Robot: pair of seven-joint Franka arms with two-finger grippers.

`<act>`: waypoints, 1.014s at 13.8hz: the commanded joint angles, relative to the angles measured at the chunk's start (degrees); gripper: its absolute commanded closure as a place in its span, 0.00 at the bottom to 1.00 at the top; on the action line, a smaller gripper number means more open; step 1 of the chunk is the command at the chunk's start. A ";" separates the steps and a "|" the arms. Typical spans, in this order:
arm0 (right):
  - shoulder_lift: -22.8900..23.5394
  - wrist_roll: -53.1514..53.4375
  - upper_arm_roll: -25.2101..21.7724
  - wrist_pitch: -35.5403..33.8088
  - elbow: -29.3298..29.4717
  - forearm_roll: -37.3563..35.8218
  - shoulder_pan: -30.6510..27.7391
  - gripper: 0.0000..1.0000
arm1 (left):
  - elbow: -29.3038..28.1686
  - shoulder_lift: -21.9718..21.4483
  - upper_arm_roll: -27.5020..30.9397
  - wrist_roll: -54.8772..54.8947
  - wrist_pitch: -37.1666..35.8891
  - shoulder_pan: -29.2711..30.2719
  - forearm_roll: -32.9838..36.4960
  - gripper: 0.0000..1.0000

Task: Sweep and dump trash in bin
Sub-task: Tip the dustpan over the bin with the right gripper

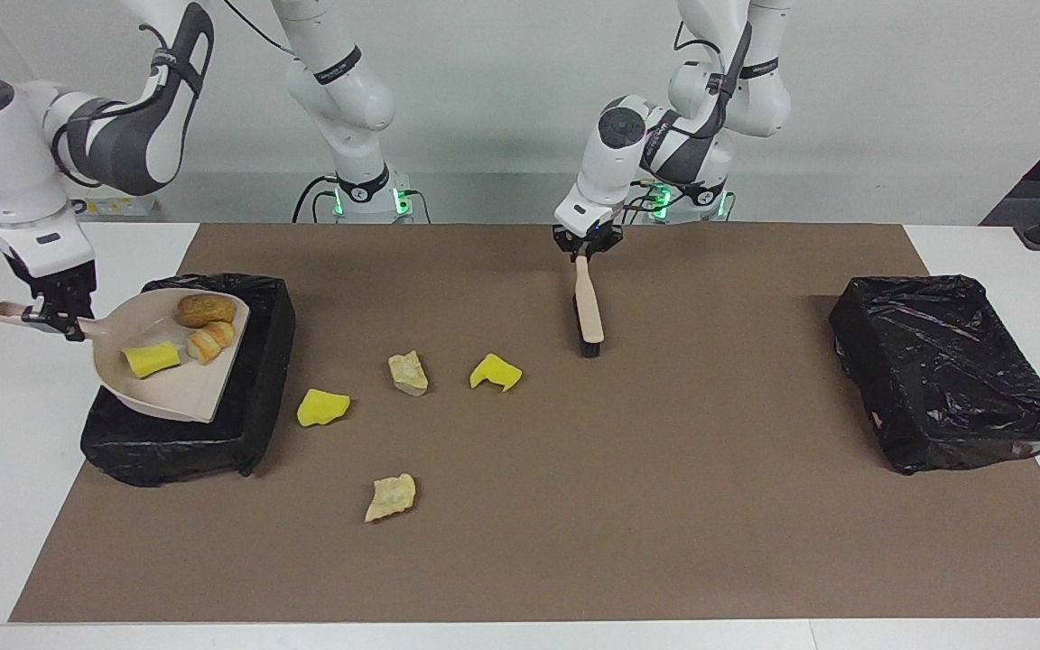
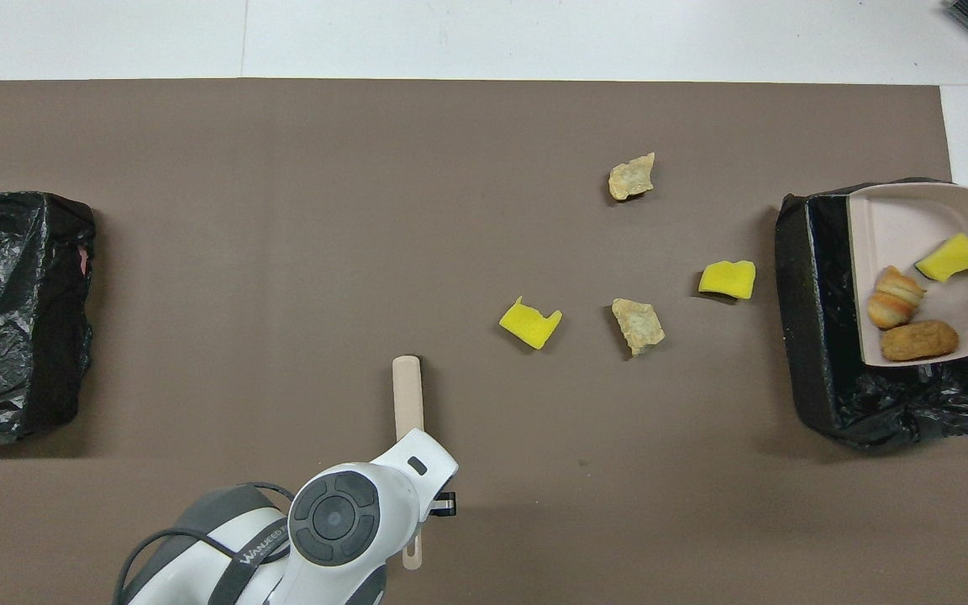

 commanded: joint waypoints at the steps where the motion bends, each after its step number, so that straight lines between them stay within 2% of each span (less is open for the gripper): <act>1: -1.80 4.78 0.23 1.18 -2.13 -8.31 1.65 1.00 | -0.67 0.34 0.80 -2.78 1.31 -1.26 -0.33 1.00; 3: -1.45 9.35 0.32 0.48 -2.39 -15.69 3.59 1.00 | -0.67 0.34 0.72 -4.10 1.31 -1.35 -0.33 1.00; 4: -1.53 11.81 0.23 0.04 -2.74 -19.03 5.07 1.00 | -0.67 0.34 0.80 -4.02 1.31 -1.35 -0.33 0.97; 5: -1.45 14.10 0.32 -1.09 -3.09 -22.72 6.39 1.00 | -0.67 0.34 0.80 -4.02 1.23 -1.35 -0.33 0.83; 7: -1.54 17.27 0.32 -3.55 -3.10 -27.31 8.07 1.00 | -0.05 0.51 0.80 -4.02 0.70 -1.26 -0.33 0.15; 8: -1.54 17.89 0.23 -4.43 -3.01 -29.59 8.95 1.00 | 0.47 0.60 0.80 -4.02 0.44 -0.48 -0.33 0.00; 9: -1.62 19.20 0.23 -5.83 -2.84 -32.40 9.91 1.00 | 1.17 0.86 1.06 -3.76 0.26 -0.12 -0.33 0.00; 11: -1.62 20.18 0.32 -7.60 -2.31 -36.45 10.97 1.00 | 3.01 0.87 1.07 -4.02 -0.09 4.86 -0.16 0.00; 14: -1.62 20.88 0.32 -11.46 -1.34 -41.81 13.78 1.00 | 8.89 0.69 1.15 -3.23 -6.05 12.95 0.55 0.00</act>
